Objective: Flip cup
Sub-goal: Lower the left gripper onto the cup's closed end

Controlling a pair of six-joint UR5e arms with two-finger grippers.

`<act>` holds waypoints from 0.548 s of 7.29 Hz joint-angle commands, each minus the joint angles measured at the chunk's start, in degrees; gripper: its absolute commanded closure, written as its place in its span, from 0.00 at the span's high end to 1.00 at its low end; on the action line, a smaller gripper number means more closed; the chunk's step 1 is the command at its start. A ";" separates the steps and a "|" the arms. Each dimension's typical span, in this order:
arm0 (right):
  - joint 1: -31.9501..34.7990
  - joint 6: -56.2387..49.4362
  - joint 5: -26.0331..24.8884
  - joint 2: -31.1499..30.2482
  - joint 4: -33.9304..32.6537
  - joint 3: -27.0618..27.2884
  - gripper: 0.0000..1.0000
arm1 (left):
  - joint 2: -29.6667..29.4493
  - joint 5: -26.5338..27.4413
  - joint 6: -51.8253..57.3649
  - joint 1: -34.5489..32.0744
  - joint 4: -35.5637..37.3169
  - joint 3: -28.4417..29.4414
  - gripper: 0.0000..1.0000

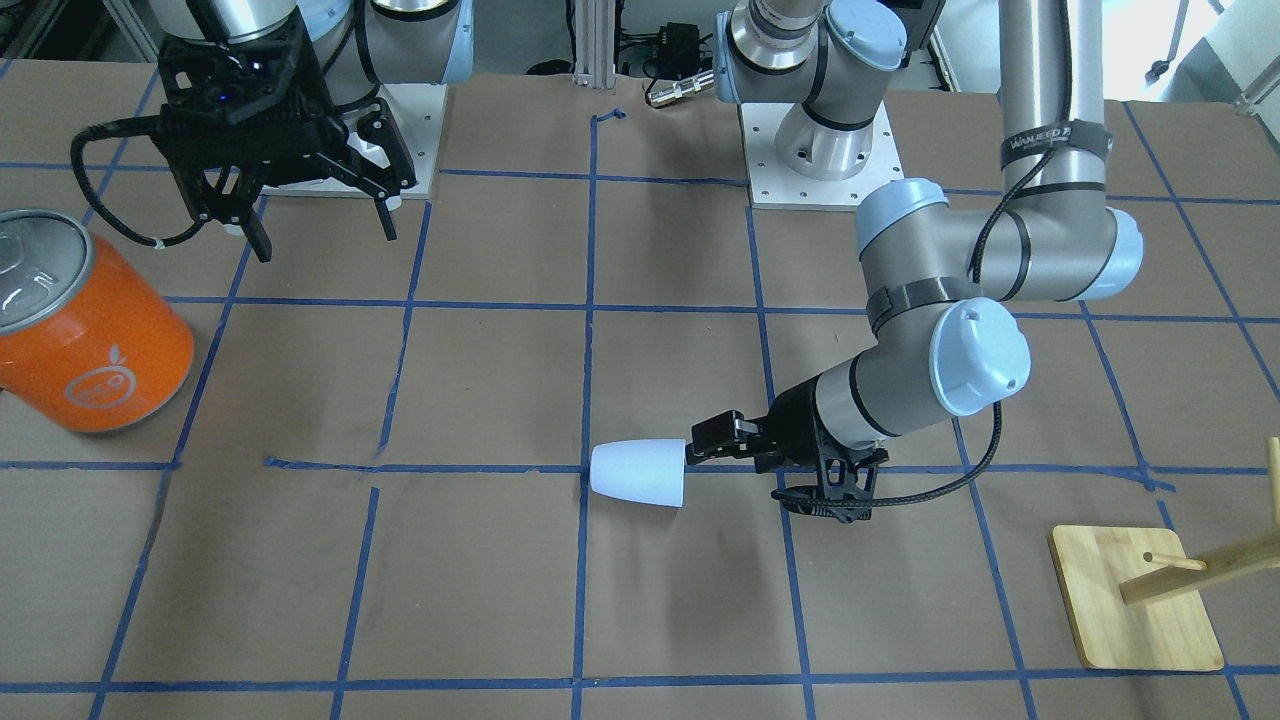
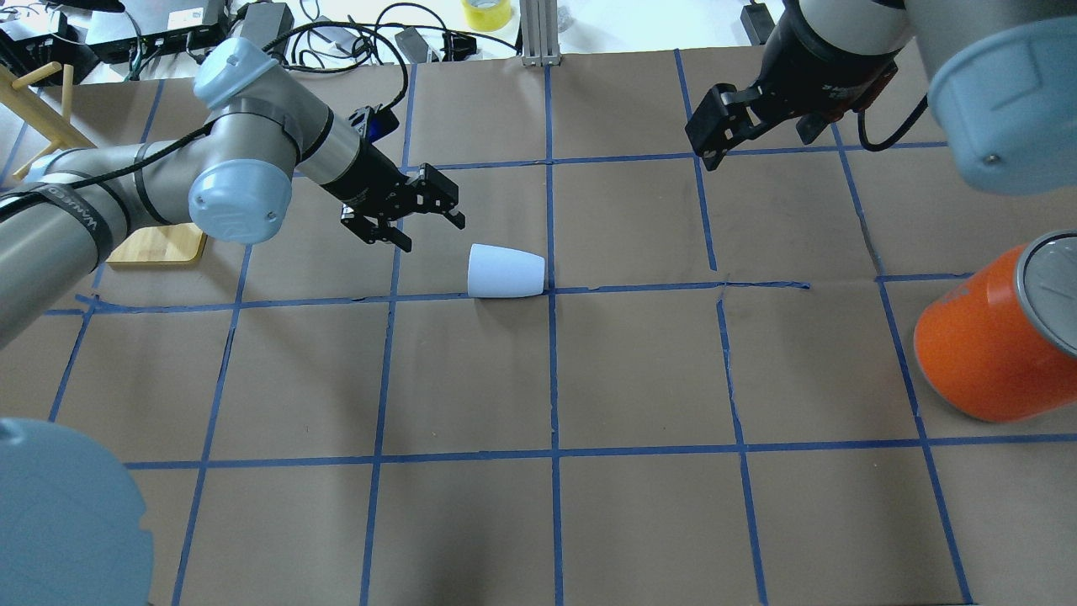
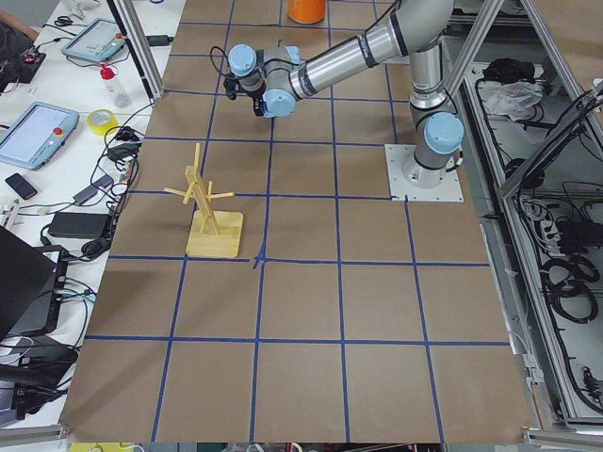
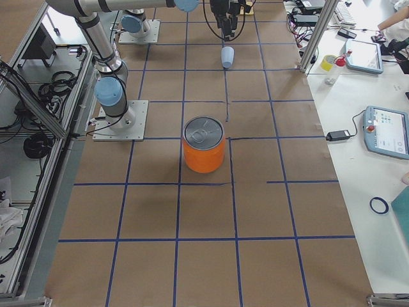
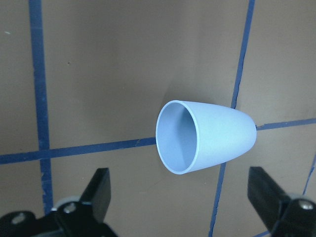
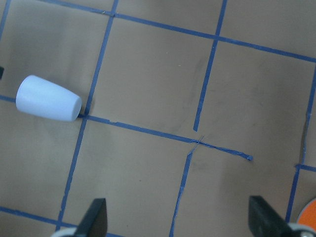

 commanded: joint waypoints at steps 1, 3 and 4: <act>-0.07 4.73 -1.93 -0.30 1.49 -0.10 1.00 | -4.06 -1.40 -0.72 -2.93 4.38 0.10 1.00; -0.07 5.52 -3.16 -1.35 5.62 -0.02 1.00 | -5.92 -2.90 -2.66 -3.46 4.50 0.01 1.00; -0.07 5.61 -3.17 -1.44 7.04 -0.02 1.00 | -5.92 -2.12 -2.83 -4.60 4.49 0.01 1.00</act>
